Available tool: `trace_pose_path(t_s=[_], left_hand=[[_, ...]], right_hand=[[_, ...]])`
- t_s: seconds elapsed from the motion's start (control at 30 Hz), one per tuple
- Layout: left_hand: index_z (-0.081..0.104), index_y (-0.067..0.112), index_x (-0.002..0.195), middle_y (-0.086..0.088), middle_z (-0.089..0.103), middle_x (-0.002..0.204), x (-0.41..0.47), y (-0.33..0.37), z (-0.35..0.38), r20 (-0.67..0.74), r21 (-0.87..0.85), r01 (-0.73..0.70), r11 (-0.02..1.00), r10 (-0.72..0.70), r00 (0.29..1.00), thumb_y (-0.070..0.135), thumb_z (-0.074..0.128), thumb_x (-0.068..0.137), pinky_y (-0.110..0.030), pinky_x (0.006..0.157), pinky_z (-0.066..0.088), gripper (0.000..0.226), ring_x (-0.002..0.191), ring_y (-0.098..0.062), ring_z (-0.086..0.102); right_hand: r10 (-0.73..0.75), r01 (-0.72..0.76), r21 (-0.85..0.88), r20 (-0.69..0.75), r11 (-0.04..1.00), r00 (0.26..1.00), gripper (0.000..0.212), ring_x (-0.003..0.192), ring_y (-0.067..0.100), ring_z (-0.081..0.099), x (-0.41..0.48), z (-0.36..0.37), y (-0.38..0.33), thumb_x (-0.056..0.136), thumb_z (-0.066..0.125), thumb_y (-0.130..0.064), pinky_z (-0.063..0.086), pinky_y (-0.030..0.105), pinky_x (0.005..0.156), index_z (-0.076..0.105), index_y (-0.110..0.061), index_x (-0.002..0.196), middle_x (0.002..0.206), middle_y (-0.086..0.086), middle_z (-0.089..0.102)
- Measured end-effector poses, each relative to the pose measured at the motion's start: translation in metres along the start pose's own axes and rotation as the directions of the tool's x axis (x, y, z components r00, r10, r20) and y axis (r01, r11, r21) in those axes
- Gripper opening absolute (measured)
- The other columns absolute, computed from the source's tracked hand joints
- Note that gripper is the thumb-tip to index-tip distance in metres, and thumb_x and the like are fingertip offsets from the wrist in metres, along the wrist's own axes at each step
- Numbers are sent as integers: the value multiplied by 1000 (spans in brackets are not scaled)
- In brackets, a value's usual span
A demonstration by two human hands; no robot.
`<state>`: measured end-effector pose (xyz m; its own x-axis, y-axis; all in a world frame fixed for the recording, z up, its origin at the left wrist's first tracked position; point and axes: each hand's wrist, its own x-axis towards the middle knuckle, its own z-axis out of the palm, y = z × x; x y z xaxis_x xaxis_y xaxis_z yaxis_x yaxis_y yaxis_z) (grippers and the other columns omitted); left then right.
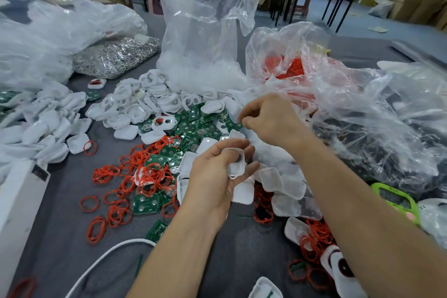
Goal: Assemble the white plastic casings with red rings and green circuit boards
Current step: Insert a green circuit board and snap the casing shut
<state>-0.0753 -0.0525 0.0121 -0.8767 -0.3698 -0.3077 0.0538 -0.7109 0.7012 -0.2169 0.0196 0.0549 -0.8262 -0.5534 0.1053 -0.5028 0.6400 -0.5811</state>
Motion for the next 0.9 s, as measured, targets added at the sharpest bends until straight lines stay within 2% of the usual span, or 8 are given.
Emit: trace_pose_path(t_s=[0.1,0.23,0.43,0.6,0.67,0.73,0.8,0.9], left_hand=[[79,12,67,-13,79,94,0,4,0,-28,-17,-17,1000,16,999,-16,48,92,-30,64,61,49,88,-21,77],[72,9,77,-17,78,94,-1,16,-5,-117,-37,-51,998,46,992,-15,46,94,-28,46,56,38,69,-25,75],[66,18,73,-5,76,74,1,21,-12,-300,118,-182,976,209,931,-11,44,91,-19,37,36,40,50,-23,67],[66,16,79,-5,70,68,2,20,-14,-321,189,-180,965,234,918,-10,43,88,-20,38,35,36,51,-23,61],[66,15,77,-4,69,71,1,19,-14,-291,200,-171,965,225,930,-12,43,87,-20,38,32,37,48,-19,56],[66,12,76,-4,67,68,1,17,-12,-249,188,-161,969,205,947,-16,42,85,-21,36,33,37,45,-14,52],[65,5,77,-5,66,66,1,11,-7,-196,162,-147,976,177,964,-20,40,85,-23,39,39,36,48,-13,55],[63,4,77,-5,66,64,1,-1,3,-121,157,-96,983,115,986,-22,40,88,-21,43,43,37,52,-13,59]], right_hand=[[-33,30,25,157,999,987,20,72,2,64,20,16,-11,86,72,-7,46,6,64,84,-23,91,83,-6,78],[-113,53,220,269,974,956,22,50,2,56,41,29,-32,85,69,2,44,13,52,84,-13,92,66,0,73],[-193,197,46,510,979,839,29,52,-6,57,54,56,-63,83,71,-2,43,8,55,83,-19,103,61,-18,67],[-204,277,-117,426,954,882,32,74,5,67,48,60,-62,80,71,-4,48,7,62,83,-26,101,72,-15,70],[-172,170,33,298,985,939,31,81,9,72,39,40,-51,79,73,-1,58,20,76,83,-23,98,79,-9,77],[-84,71,112,116,991,990,24,67,-1,70,30,8,-26,81,75,-2,56,16,65,84,-24,89,69,-13,76],[26,-25,-56,17,998,1000,23,54,-3,65,17,-28,4,84,74,-6,45,8,48,82,-27,80,60,-20,71],[202,-106,-473,157,875,967,27,62,-1,58,-10,-58,38,85,70,-6,44,12,56,82,-30,86,87,-14,78]])
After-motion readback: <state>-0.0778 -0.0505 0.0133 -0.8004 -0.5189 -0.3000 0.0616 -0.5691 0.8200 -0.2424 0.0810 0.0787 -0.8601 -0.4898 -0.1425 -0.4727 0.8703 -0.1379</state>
